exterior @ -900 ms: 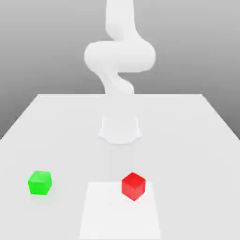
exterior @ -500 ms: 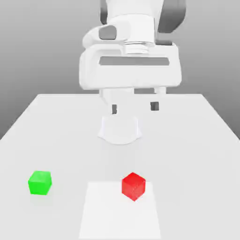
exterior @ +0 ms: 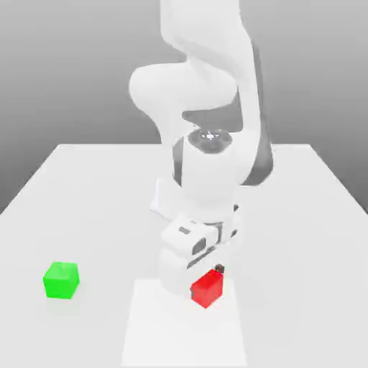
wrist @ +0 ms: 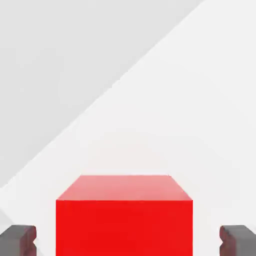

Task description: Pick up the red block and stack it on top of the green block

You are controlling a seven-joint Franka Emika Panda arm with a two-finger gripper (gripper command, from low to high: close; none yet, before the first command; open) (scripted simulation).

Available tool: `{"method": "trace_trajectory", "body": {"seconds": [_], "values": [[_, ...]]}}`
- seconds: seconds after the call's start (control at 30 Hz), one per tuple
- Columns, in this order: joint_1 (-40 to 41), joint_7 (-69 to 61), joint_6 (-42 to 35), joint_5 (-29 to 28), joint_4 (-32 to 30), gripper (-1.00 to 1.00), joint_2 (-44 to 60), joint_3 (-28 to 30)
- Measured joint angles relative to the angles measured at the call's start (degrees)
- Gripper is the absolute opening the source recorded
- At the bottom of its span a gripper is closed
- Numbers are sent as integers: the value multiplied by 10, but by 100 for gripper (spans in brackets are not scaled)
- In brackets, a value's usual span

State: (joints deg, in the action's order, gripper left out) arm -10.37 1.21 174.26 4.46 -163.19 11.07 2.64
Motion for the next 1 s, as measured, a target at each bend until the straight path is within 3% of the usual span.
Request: {"method": "trace_trajectory", "body": {"seconds": [0.17,0.43,0.87,1.0], "values": [[3,0,0,-1,0,-100,1,-2],[18,25,-124,-52,-17,-100,-141,17],[237,-282,-217,-84,62,-100,-157,204],[247,-346,-171,-27,71,-100,-99,205]]}}
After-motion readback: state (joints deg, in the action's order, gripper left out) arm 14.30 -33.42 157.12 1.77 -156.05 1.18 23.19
